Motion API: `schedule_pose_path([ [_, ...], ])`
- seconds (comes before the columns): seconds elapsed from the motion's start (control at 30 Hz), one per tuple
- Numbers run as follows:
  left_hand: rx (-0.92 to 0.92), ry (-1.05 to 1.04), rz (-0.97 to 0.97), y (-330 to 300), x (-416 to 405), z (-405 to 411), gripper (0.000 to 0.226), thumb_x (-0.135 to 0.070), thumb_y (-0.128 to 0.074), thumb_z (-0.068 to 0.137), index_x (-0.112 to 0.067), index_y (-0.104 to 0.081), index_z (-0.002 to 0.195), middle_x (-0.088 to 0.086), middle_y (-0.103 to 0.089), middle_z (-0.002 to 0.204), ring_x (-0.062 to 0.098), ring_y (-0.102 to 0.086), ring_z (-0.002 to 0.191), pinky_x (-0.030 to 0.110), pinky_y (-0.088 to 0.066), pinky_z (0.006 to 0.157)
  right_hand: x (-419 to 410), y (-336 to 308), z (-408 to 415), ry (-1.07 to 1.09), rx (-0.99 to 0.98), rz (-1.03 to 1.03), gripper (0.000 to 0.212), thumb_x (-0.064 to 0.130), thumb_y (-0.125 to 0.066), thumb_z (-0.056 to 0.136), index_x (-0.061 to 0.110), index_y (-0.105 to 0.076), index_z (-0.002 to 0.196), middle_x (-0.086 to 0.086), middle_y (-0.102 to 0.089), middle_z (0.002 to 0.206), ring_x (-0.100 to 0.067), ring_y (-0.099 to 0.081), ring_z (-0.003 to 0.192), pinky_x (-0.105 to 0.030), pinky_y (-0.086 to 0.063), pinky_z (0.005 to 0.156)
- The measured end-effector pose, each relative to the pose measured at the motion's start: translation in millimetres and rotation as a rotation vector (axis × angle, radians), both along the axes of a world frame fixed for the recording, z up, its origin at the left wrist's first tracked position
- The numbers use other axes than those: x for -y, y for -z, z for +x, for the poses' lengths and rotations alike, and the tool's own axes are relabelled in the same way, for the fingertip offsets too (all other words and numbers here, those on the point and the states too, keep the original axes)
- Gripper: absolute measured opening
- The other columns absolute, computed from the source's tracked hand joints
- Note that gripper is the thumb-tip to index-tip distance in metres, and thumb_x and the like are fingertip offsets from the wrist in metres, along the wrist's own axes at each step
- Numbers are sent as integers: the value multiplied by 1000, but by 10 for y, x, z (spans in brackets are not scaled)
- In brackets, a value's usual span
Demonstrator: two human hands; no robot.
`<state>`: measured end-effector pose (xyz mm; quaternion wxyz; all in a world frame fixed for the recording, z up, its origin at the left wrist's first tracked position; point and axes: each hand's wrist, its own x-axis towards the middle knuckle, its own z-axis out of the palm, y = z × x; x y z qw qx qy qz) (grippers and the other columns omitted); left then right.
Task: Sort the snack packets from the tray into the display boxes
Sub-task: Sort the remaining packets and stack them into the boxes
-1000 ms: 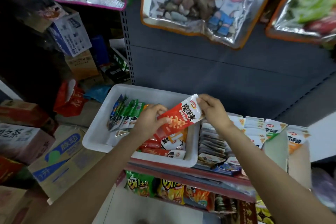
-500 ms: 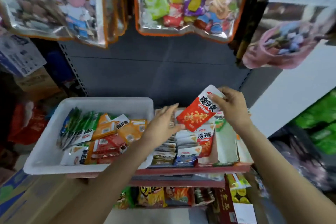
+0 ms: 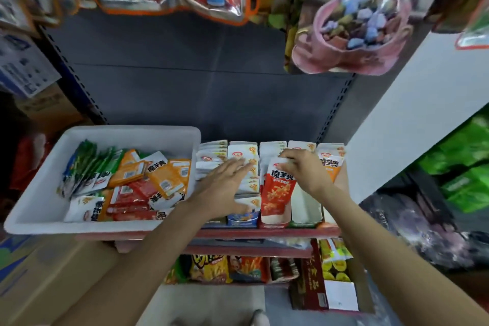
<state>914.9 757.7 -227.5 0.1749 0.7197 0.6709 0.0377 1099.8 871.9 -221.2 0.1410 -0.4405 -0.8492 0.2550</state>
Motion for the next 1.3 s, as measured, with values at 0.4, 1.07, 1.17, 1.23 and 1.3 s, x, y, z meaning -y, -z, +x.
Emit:
schedule_pose_path([
  [0.4, 96, -25, 86, 45, 97, -4, 90, -54, -63, 80, -37, -9, 149, -17, -3, 157, 6, 2, 144, 31, -5, 116, 149, 362, -120, -59, 195, 271, 33, 12, -66, 85, 16, -62, 117, -4, -55, 113, -24, -51, 109, -35, -45, 89],
  [1.07, 291, -813, 357, 476, 862, -1713, 24, -10, -59, 87, -14, -64, 110, 10, -62, 116, 29, -56, 107, 38, -47, 92, 976, 246, -2342, -357, 310, -9, 28, 26, -46, 96, 14, -52, 120, -11, -56, 121, -30, -55, 110, -40, -50, 84],
  [1.17, 147, -787, 148, 529, 898, -1940, 45, -25, -58, 88, -19, -50, 131, 8, -51, 134, 28, -42, 125, 39, -40, 101, 1080, 509, -2587, -390, 506, -93, 44, 33, -51, 93, 13, -42, 131, -13, -48, 129, -31, -47, 119, -38, -44, 90],
  [1.23, 51, -692, -1, 569, 913, -2061, 59, -36, -59, 87, -27, -35, 140, 6, -38, 146, 28, -31, 134, 42, -35, 106, 1143, 624, -2694, -393, 606, -89, 51, 39, -55, 91, 16, -40, 134, -12, -45, 133, -31, -44, 122, -42, -43, 95],
  [1.3, -9, -603, -137, 611, 934, -2164, 67, -42, -53, 89, -32, -20, 147, 2, -18, 156, 28, -14, 143, 47, -23, 112, 1195, 673, -2766, -380, 677, -46, 48, 35, -53, 92, 17, -40, 135, -12, -42, 134, -31, -42, 124, -46, -39, 97],
])
